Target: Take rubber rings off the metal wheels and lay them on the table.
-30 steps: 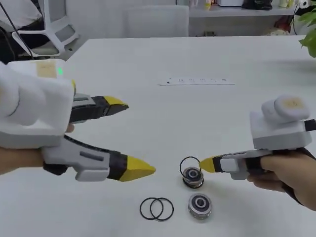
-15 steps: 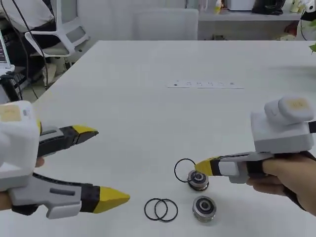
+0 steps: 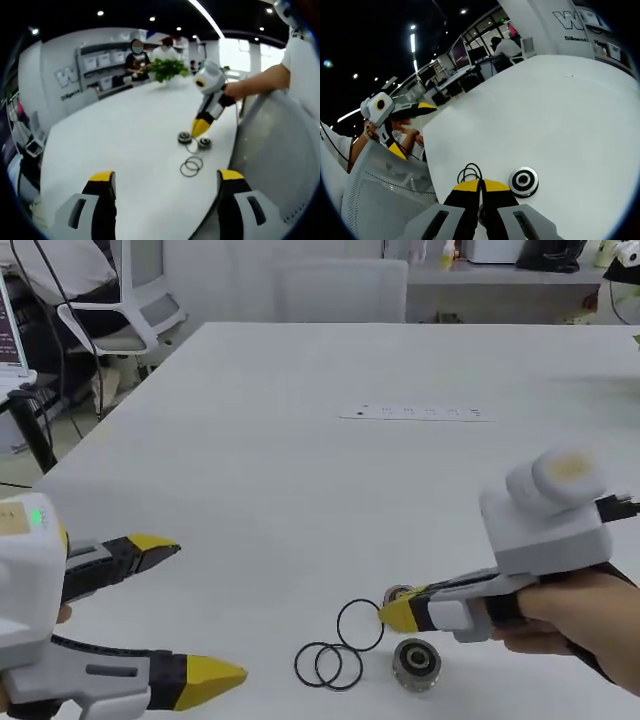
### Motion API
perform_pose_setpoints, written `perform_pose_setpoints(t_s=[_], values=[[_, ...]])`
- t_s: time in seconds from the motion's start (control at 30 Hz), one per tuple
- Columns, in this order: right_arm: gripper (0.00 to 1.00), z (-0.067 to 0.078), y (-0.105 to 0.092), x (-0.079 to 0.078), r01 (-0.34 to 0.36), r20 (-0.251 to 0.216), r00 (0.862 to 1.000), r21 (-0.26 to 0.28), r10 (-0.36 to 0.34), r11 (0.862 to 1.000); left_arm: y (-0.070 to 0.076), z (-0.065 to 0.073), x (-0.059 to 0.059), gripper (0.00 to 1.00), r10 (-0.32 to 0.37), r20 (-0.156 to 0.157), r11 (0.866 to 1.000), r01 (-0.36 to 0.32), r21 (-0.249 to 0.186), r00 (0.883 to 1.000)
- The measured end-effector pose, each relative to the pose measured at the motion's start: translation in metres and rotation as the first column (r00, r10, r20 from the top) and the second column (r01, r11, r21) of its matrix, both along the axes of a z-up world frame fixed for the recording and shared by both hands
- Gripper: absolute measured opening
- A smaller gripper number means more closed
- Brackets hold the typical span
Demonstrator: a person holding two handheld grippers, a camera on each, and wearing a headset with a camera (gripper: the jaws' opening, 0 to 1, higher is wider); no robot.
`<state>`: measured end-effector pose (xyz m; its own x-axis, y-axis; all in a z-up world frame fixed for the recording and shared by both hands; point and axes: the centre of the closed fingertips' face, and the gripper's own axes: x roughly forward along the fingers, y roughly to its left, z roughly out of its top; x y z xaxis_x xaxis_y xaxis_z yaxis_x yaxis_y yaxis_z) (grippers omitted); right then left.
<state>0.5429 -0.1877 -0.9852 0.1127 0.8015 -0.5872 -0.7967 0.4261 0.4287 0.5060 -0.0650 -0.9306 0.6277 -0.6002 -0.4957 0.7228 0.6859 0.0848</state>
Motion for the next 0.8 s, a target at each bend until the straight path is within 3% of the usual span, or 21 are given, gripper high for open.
perform_pose_setpoints(t_s=[0.23, 0.57, 0.8], values=[[0.0, -0.013, 0.003, -0.012, -0.053, -0.008, 0.999, -0.043, 0.053, 0.998, 0.002, -0.005, -0.004, 0.83, 0.017, -0.013, 1.0, -0.017, -0.003, 1.0], [0.0, -0.024, 0.004, -0.018, -0.112, 0.029, 0.993, -0.105, 0.116, 0.988, 0.001, -0.016, -0.009, 0.83, 0.023, -0.039, 1.0, -0.022, 0.003, 0.999], [0.0, -0.028, 0.007, -0.017, -0.128, 0.062, 0.989, -0.128, 0.137, 0.983, 0.001, -0.016, -0.011, 0.83, 0.026, -0.041, 1.0, -0.026, 0.005, 0.999]])
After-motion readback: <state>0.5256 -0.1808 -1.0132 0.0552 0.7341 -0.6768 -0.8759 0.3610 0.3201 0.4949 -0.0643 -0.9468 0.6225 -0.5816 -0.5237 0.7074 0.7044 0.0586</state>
